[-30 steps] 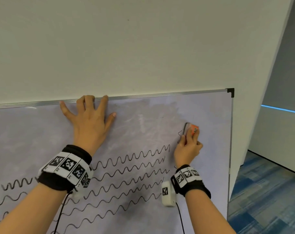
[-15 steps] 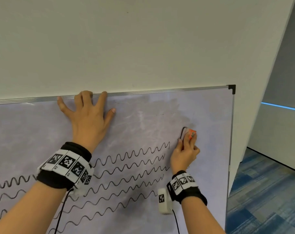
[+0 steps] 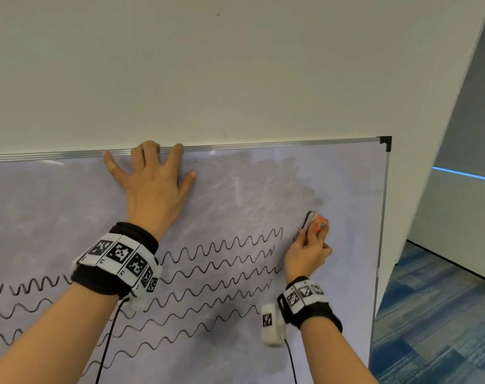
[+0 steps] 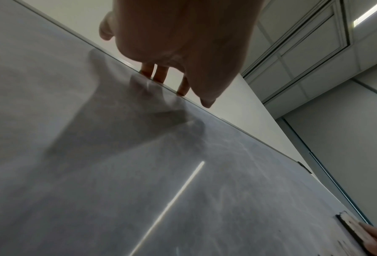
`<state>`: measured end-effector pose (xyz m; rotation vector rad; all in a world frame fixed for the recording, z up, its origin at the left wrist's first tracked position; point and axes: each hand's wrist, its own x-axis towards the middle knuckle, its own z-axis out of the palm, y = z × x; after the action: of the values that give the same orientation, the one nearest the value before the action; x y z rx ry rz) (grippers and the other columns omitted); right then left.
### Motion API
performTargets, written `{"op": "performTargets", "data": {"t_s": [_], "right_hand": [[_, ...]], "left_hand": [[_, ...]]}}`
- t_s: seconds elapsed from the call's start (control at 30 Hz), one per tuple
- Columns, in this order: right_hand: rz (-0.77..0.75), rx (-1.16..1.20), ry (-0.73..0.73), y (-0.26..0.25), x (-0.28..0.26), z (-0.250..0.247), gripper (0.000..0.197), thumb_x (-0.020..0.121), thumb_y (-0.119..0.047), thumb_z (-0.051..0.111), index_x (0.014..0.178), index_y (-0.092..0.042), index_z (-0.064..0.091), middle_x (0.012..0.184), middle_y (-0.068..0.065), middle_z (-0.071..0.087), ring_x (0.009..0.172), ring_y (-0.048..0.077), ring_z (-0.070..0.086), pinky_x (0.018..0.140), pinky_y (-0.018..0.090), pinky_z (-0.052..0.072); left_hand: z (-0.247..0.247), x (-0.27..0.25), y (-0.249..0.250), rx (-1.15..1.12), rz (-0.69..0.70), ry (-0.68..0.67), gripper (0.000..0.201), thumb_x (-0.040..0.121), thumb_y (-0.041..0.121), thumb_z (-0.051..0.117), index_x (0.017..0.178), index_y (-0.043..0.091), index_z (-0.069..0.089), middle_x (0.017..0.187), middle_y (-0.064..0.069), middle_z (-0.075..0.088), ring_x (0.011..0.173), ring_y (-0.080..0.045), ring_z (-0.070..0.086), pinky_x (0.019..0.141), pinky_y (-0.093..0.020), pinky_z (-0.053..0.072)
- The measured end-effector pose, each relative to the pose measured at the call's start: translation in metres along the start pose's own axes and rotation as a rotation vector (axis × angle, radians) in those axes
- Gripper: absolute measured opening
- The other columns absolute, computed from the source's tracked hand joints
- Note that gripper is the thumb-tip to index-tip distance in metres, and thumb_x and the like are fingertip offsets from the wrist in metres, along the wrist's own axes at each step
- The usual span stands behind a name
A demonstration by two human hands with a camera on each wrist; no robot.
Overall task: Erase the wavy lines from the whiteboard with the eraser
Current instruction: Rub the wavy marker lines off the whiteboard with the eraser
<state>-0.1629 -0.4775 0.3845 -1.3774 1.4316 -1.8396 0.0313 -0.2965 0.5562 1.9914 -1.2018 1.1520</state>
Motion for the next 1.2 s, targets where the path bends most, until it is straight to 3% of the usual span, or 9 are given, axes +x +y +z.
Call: {"op": "performTargets", "data": {"t_s": [0.13,0.2,0.33,0.57,0.7,0.83,0.93,1.03,1.2], "right_hand": [[0.095,0.000,0.015,-0.007,0.004,-0.002,0.048,0.095,-0.018,0.054,0.140,-0.026,0.039,0.151,0.010,0.034,0.108,0.034,0.043,0.096,0.046,0.042],[-0.028,0.005,-0.010,-0.009,-0.022,-0.004,0.052,0.094,-0.015,0.055,0.139,-0.030,0.034,0.147,0.016,0.038,0.102,0.030,0.042,0.088,0.039,0.043],[-0.287,-0.079,-0.093,0.010,-0.065,-0.007,0.047,0.092,-0.011,0.058,0.138,-0.018,0.049,0.150,0.007,0.035,0.097,0.025,0.036,0.082,0.034,0.039],[0.231,0.002,-0.016,0.019,0.015,-0.010,0.047,0.097,-0.023,0.052,0.142,-0.022,0.041,0.150,0.010,0.033,0.108,0.040,0.046,0.098,0.041,0.038],[0.071,-0.009,-0.070,0.010,-0.022,-0.011,0.050,0.096,-0.019,0.053,0.144,-0.019,0.038,0.150,0.009,0.035,0.108,0.033,0.042,0.095,0.042,0.043],[-0.122,-0.057,-0.129,0.023,-0.053,-0.015,0.050,0.095,-0.014,0.054,0.142,-0.021,0.041,0.151,0.005,0.033,0.107,0.027,0.038,0.090,0.031,0.037],[0.003,-0.031,-0.088,0.029,-0.022,-0.016,0.049,0.096,-0.016,0.053,0.142,-0.023,0.040,0.152,0.005,0.033,0.108,0.029,0.040,0.091,0.027,0.035],[0.248,-0.002,-0.023,0.029,0.004,-0.015,0.048,0.096,-0.022,0.052,0.143,-0.024,0.041,0.150,0.008,0.035,0.112,0.034,0.042,0.100,0.038,0.038],[-0.016,-0.036,-0.063,0.021,-0.046,-0.010,0.050,0.095,-0.016,0.054,0.142,-0.023,0.037,0.151,0.008,0.034,0.106,0.032,0.039,0.090,0.037,0.040]], "left_hand": [[-0.001,0.000,0.001,-0.014,-0.007,-0.007,0.044,0.091,0.044,0.053,0.126,0.017,0.052,0.114,-0.017,0.044,0.111,-0.033,0.039,0.103,-0.071,0.007],[0.000,0.000,0.002,-0.019,-0.015,-0.007,0.045,0.091,0.044,0.053,0.126,0.016,0.051,0.115,-0.018,0.044,0.111,-0.034,0.039,0.102,-0.071,0.006],[0.001,0.000,0.001,-0.021,-0.010,0.001,0.045,0.090,0.044,0.053,0.125,0.016,0.051,0.113,-0.018,0.044,0.110,-0.033,0.039,0.102,-0.071,0.008],[-0.002,-0.001,-0.001,-0.005,0.002,-0.016,0.045,0.091,0.045,0.052,0.127,0.018,0.050,0.116,-0.018,0.044,0.112,-0.034,0.039,0.102,-0.071,0.006],[0.000,0.000,0.002,-0.011,-0.013,-0.009,0.045,0.091,0.045,0.052,0.125,0.017,0.050,0.115,-0.018,0.044,0.112,-0.035,0.039,0.102,-0.071,0.007],[0.002,-0.001,0.000,-0.005,-0.003,-0.001,0.045,0.092,0.045,0.052,0.126,0.016,0.049,0.116,-0.019,0.044,0.112,-0.035,0.039,0.102,-0.071,0.008],[0.001,-0.001,-0.002,-0.002,0.006,-0.008,0.045,0.092,0.045,0.051,0.128,0.017,0.049,0.116,-0.018,0.044,0.111,-0.034,0.038,0.102,-0.071,0.007],[-0.001,-0.001,-0.002,-0.004,0.008,-0.013,0.046,0.092,0.046,0.050,0.128,0.018,0.049,0.116,-0.018,0.044,0.111,-0.034,0.039,0.102,-0.071,0.007],[0.002,-0.001,0.001,-0.011,-0.017,-0.018,0.046,0.091,0.047,0.050,0.127,0.018,0.049,0.117,-0.018,0.043,0.114,-0.034,0.038,0.103,-0.072,0.008]]}}
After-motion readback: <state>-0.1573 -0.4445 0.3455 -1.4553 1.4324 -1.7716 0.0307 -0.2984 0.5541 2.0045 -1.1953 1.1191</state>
